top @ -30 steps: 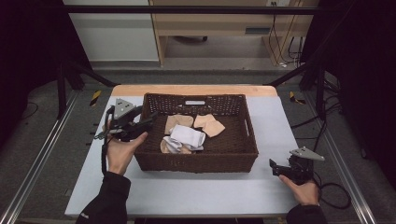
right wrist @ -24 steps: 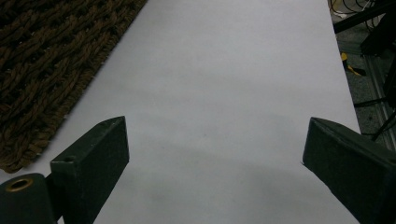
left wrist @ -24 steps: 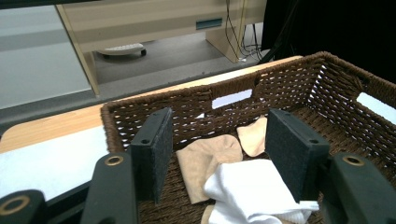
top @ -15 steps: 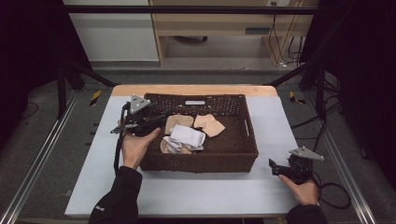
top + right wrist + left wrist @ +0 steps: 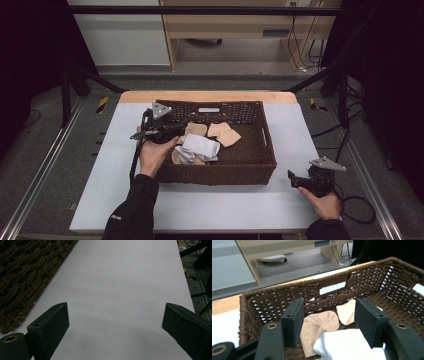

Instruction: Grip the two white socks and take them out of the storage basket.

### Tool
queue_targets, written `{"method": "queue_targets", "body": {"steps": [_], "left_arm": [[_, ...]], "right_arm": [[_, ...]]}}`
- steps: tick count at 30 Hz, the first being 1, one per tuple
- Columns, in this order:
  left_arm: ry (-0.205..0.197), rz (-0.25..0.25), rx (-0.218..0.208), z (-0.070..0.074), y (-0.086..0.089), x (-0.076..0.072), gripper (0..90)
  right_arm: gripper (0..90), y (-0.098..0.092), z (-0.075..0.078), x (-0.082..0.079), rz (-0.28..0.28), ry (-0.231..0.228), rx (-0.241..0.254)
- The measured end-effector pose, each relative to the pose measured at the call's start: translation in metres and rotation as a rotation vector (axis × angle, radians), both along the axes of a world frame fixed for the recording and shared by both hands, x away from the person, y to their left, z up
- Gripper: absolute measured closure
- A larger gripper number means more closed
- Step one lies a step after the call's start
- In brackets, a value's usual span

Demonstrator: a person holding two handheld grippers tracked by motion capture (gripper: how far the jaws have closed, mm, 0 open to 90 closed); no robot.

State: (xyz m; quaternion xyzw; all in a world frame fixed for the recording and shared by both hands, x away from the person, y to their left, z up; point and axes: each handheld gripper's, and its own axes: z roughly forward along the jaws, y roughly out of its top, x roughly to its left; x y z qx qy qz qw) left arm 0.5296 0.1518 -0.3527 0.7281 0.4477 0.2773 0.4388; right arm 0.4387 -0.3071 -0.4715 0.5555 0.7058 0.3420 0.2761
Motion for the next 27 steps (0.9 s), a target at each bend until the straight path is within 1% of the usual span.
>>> {"method": "queue_targets", "body": {"steps": [2, 3, 4, 6, 7, 8, 11, 13, 15, 16, 17, 18, 19, 20, 21, 22, 23, 24, 25, 27], "left_arm": [[0.006, 0.003, 0.005, -0.004, -0.001, 0.003, 39.9], [0.015, 0.002, 0.005, -0.008, -0.003, 0.005, 39.7], [0.015, 0.002, 0.005, -0.008, -0.003, 0.005, 39.7], [0.024, 0.001, 0.006, -0.013, -0.004, 0.007, 39.6], [0.048, -0.005, 0.018, -0.015, -0.006, 0.01, 39.3], [0.051, -0.005, 0.013, -0.016, -0.006, 0.011, 38.9], [0.045, 0.0, 0.003, -0.016, -0.006, 0.011, 39.0], [0.022, 0.002, 0.01, -0.017, -0.005, 0.012, 38.8], [0.024, -0.005, 0.013, -0.021, -0.006, 0.016, 38.4], [0.024, -0.005, 0.013, -0.021, -0.006, 0.016, 38.4], [0.032, -0.008, 0.016, -0.027, -0.007, 0.02, 38.4], [0.032, -0.008, 0.016, -0.027, -0.007, 0.02, 38.4], [0.048, -0.006, 0.025, -0.032, -0.01, 0.023, 38.4], [0.048, -0.006, 0.025, -0.032, -0.01, 0.023, 38.4], [0.068, -0.007, 0.038, -0.038, -0.012, 0.025, 38.4], [0.068, -0.007, 0.038, -0.038, -0.012, 0.025, 38.4], [0.077, -0.008, 0.047, -0.041, -0.013, 0.026, 38.4], [0.091, -0.008, 0.055, -0.043, -0.014, 0.028, 38.4], [0.114, -0.01, 0.074, -0.047, -0.014, 0.029, 38.5], [0.127, -0.012, 0.083, -0.05, -0.014, 0.029, 39.9]], "right_arm": [[7.5, 0.0, 0.0, 0.0, 0.0, 0.001, -0.003], [7.5, 0.0, 0.0, 0.001, 0.002, 0.003, 0.0], [7.5, 0.0, 0.0, 0.001, 0.002, 0.003, 0.0], [7.5, 0.0, 0.0, 0.001, 0.002, 0.003, -0.001], [7.5, 0.0, 0.0, 0.001, 0.003, 0.004, -0.001], [7.5, 0.0, 0.0, 0.0, 0.002, 0.004, 0.001], [7.4, 0.0, 0.0, 0.0, 0.001, 0.002, -0.001], [7.4, 0.0, -0.001, 0.001, 0.003, 0.004, -0.002], [7.4, 0.001, -0.001, 0.001, 0.002, 0.007, 0.002], [7.4, 0.001, -0.001, 0.001, 0.002, 0.008, 0.0], [7.4, 0.001, -0.001, 0.001, 0.005, 0.007, -0.002], [7.4, 0.0, -0.001, 0.001, 0.004, 0.004, -0.003], [7.4, 0.0, -0.001, 0.001, 0.003, 0.007, 0.0], [7.4, 0.0, -0.001, 0.001, 0.003, 0.006, 0.0], [7.4, 0.0, -0.001, 0.002, 0.003, 0.007, 0.0], [7.4, 0.0, -0.001, 0.002, 0.003, 0.007, 0.0], [7.4, 0.001, -0.001, 0.002, 0.002, 0.008, 0.002], [7.4, 0.001, -0.001, 0.002, 0.003, 0.008, 0.001], [7.3, 0.0, -0.001, 0.002, 0.007, 0.008, -0.003], [7.3, 0.001, -0.001, 0.001, 0.008, 0.009, -0.003]]}}
